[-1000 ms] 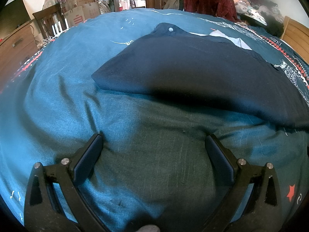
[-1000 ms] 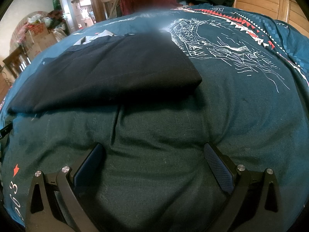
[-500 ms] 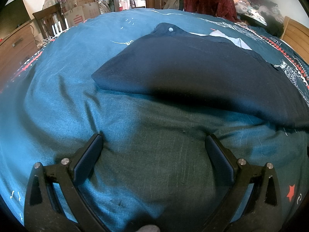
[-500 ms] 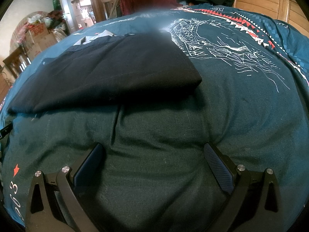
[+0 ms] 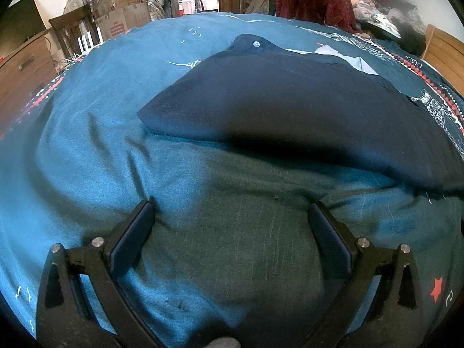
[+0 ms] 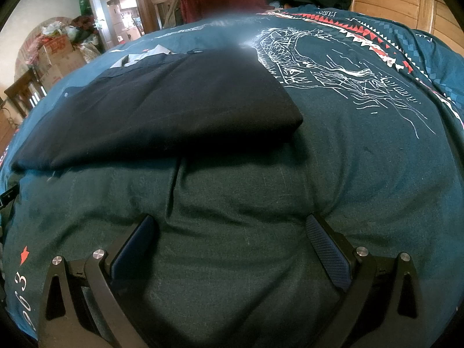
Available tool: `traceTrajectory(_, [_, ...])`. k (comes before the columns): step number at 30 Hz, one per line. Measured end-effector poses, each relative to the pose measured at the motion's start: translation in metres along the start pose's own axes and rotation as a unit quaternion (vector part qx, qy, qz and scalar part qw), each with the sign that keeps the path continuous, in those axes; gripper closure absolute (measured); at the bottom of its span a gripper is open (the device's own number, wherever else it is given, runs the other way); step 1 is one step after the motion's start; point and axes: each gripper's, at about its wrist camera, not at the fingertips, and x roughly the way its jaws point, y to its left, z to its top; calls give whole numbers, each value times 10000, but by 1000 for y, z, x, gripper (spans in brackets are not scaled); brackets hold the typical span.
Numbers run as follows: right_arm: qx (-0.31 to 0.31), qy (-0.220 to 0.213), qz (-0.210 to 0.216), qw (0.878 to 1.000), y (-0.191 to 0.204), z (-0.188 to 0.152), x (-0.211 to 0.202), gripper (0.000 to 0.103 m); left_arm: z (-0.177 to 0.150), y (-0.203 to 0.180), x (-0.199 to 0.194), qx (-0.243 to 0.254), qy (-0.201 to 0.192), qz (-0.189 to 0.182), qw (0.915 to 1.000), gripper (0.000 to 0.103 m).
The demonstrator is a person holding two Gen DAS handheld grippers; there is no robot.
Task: Fold large clothes
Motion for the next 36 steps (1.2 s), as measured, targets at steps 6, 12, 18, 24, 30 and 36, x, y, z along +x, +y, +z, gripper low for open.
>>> traceTrajectory(6, [2, -2, 0, 10000, 1, 0, 0, 0, 0, 0, 0, -8, 7, -4, 10000, 0])
traceTrajectory(12, [5, -14, 3, 10000, 1, 0, 0, 0, 2, -2, 0, -18, 80, -32, 10000, 0])
traceTrajectory(18, [20, -28, 19, 10000, 1, -1, -1, 0, 6, 2, -6, -179, 197, -324, 9991, 0])
traceTrajectory(24, [-8, -40, -36, 10000, 3, -4, -4, 0, 10, 31, -32, -1109, 132, -1350, 9845, 9])
traceTrajectory(30, [-55, -31, -97, 9999, 6, -5, -5, 0, 29, 72, -25, -2498, -187, -2419, 9374, 14])
traceTrajectory(36, [-65, -19, -113, 9999, 6, -5, -5, 0, 34, 62, 22, -2767, 209, -2429, 9295, 27])
